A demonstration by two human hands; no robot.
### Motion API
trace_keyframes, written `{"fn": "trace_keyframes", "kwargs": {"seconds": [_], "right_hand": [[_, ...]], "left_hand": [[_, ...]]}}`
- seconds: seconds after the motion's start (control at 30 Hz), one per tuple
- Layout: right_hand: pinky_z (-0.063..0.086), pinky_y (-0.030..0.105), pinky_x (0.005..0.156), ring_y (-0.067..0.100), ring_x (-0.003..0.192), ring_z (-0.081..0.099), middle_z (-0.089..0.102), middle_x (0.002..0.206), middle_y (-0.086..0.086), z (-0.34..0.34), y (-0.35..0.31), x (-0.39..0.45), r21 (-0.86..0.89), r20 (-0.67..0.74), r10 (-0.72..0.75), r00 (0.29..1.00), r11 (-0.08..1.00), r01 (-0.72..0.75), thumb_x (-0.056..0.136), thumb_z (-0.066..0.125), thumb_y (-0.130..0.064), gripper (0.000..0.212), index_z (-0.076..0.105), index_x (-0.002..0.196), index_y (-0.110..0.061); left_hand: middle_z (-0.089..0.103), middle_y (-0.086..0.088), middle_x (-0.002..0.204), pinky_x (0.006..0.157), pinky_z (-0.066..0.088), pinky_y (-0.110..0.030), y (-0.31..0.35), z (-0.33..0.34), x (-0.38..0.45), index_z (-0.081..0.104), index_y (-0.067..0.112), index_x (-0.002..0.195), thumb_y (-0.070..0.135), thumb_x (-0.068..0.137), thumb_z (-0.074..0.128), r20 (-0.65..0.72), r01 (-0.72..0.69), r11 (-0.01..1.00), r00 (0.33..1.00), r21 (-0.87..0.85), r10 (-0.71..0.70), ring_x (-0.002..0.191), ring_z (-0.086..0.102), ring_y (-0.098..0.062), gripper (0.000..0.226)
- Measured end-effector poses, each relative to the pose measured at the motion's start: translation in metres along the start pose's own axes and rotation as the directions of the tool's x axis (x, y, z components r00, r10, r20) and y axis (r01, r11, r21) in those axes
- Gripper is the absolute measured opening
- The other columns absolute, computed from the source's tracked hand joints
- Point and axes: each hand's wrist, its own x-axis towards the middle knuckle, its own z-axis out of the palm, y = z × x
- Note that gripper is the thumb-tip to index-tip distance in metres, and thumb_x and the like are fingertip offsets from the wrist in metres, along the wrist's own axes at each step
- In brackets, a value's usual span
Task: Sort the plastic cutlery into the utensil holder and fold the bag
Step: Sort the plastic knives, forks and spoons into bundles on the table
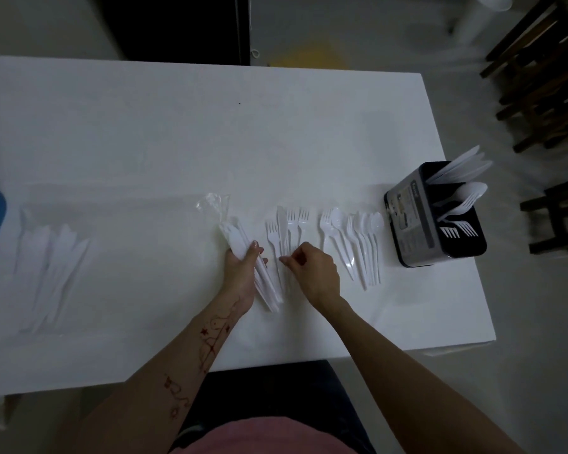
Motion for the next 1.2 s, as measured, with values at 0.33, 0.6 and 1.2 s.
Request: {"fn": "trace_keyframes", "kwargs": {"seconds": [0.33,0.6,1.2], "right_hand": [[0.053,0.030,0.066,0.018,0.073,0.063,0.064,0.084,0.002,0.000,-0.003,0.003,-0.037,0.012,0.125,0.992,0.992,-0.124,0.093,0.060,-0.022,0.009,0.059,0.094,-0.013],[0.046,0.012,0.053,0.001,0.063,0.064,0.071,0.074,-0.005,-0.018,0.000,-0.009,0.397,0.199,-0.068,0.978,0.918,-0.017,0.090,0.071,-0.020,0.005,0.074,0.087,-0.017],[0.049,0.026,0.066,0.017,0.075,0.062,0.062,0.085,0.001,-0.003,0.010,-0.006,-0.034,-0.052,0.141,0.989,0.989,-0.143,0.087,0.072,-0.027,0.024,0.054,0.095,-0.014]], "left_hand": [[0.066,-0.005,0.104,0.074,0.053,-0.031,0.000,-0.009,-0.005,0.057,0.014,0.114,0.008,0.089,0.064,0.132,0.030,0.999,0.991,-0.018,-0.027,0.091,0.065,-0.021,0.027],[0.069,-0.015,0.113,0.093,0.051,-0.044,0.006,-0.003,-0.005,0.063,0.004,0.116,0.021,0.087,0.068,0.223,0.045,0.998,0.974,-0.039,-0.035,0.104,0.066,-0.030,0.035],[0.067,-0.002,0.097,0.089,0.053,-0.042,0.003,-0.010,-0.006,0.061,0.021,0.101,0.007,0.086,0.067,0.120,0.075,0.995,0.991,-0.073,-0.066,0.093,0.064,-0.022,0.022]]}}
